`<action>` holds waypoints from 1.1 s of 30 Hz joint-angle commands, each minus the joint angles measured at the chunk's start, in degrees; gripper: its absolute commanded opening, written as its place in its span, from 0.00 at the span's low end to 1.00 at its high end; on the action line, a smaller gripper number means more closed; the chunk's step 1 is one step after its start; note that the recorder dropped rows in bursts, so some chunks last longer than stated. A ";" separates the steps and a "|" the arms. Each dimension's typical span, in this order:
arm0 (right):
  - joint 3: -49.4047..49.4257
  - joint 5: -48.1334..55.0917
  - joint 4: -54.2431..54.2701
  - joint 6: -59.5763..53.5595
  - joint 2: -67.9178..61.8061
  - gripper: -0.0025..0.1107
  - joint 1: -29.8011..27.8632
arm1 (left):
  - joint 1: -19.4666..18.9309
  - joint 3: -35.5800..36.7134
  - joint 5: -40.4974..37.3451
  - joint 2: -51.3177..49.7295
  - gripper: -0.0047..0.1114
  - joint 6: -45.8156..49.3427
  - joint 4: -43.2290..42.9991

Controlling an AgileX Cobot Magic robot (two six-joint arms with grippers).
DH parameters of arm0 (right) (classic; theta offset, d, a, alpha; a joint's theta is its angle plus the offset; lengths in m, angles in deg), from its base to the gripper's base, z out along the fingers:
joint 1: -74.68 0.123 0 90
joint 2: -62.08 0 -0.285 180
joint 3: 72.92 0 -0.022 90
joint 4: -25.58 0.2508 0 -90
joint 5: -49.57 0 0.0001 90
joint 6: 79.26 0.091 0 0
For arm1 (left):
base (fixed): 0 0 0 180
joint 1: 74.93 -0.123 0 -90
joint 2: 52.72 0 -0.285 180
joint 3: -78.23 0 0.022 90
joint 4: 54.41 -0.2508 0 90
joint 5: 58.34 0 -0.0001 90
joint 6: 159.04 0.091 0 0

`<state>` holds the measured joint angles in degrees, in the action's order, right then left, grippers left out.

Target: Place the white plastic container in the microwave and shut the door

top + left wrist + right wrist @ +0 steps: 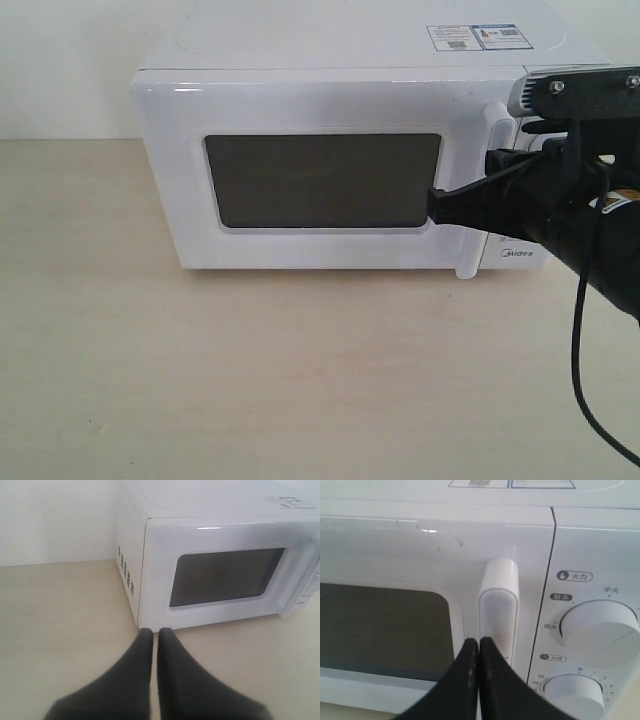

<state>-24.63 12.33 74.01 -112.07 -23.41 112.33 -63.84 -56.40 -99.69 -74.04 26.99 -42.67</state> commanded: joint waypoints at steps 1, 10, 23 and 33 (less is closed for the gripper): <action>0.22 -0.86 -0.21 -0.03 0.53 0.02 0.08 | 0.18 0.25 0.99 0.21 0.08 0.22 0.45; 0.22 -3.51 -0.18 -0.16 2.98 0.02 0.08 | 0.18 0.25 0.99 0.21 0.08 0.22 0.45; 0.22 23.37 -0.43 -12.77 23.71 0.02 -12.14 | 0.18 0.25 0.99 0.21 0.08 0.22 0.45; 0.22 39.65 -0.84 -21.82 47.05 0.02 -30.26 | 0.18 0.25 0.99 0.21 0.08 0.22 0.45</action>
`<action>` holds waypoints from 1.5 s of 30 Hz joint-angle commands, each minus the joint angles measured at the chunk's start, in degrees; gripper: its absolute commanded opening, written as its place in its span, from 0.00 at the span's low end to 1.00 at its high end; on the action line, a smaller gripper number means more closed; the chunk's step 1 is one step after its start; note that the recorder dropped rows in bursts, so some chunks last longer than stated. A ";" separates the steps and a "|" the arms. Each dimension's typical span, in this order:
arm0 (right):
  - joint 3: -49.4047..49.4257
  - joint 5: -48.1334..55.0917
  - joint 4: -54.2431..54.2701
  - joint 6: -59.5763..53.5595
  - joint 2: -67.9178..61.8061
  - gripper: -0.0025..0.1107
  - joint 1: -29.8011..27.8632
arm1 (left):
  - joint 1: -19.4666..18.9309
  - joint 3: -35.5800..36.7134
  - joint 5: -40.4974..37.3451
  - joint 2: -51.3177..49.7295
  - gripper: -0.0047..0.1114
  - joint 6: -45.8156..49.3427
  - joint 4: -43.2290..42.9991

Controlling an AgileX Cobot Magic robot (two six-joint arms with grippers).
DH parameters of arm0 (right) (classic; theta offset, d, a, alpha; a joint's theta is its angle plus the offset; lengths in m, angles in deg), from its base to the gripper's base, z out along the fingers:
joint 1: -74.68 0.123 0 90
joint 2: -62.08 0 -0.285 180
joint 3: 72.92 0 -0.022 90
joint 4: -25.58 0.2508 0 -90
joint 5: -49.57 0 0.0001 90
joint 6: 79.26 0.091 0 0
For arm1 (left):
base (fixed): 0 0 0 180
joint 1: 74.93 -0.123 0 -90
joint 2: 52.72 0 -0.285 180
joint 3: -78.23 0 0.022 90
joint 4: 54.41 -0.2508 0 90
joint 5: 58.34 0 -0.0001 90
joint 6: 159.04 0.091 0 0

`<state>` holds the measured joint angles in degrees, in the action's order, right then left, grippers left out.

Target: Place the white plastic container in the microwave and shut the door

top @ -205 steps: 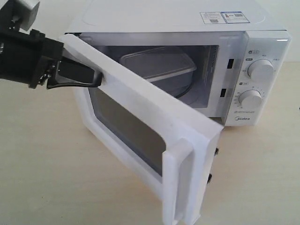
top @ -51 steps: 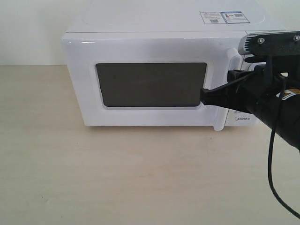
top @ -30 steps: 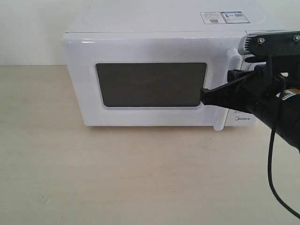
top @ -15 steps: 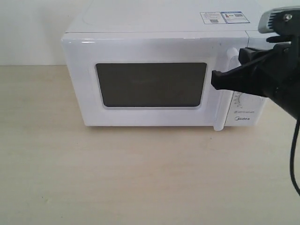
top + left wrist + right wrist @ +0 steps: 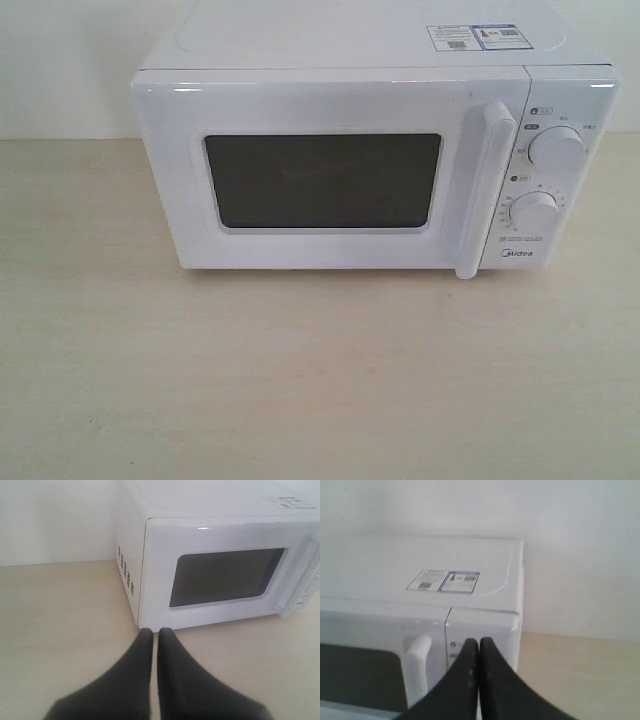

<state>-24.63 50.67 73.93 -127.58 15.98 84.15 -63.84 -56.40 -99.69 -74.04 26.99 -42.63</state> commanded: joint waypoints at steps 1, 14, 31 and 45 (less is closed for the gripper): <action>0.22 1.20 -0.76 -7.91 9.50 0.02 -2.08 | 0.18 0.25 0.99 0.21 0.08 0.22 0.41; 10.24 3.17 -0.50 -8.30 23.44 0.02 -3.19 | 0.18 0.25 0.99 0.21 0.08 0.22 0.41; 28.93 -5.19 -5.88 6.83 33.70 0.02 -3.19 | 0.18 0.25 1.10 0.21 0.08 0.22 0.41; 28.93 -1.62 -53.87 52.39 33.80 0.02 -3.19 | 0.18 0.25 1.10 0.21 0.08 0.22 0.41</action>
<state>4.35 48.85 21.42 -76.26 49.54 81.33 -63.84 -56.40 -99.46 -74.04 26.99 -42.63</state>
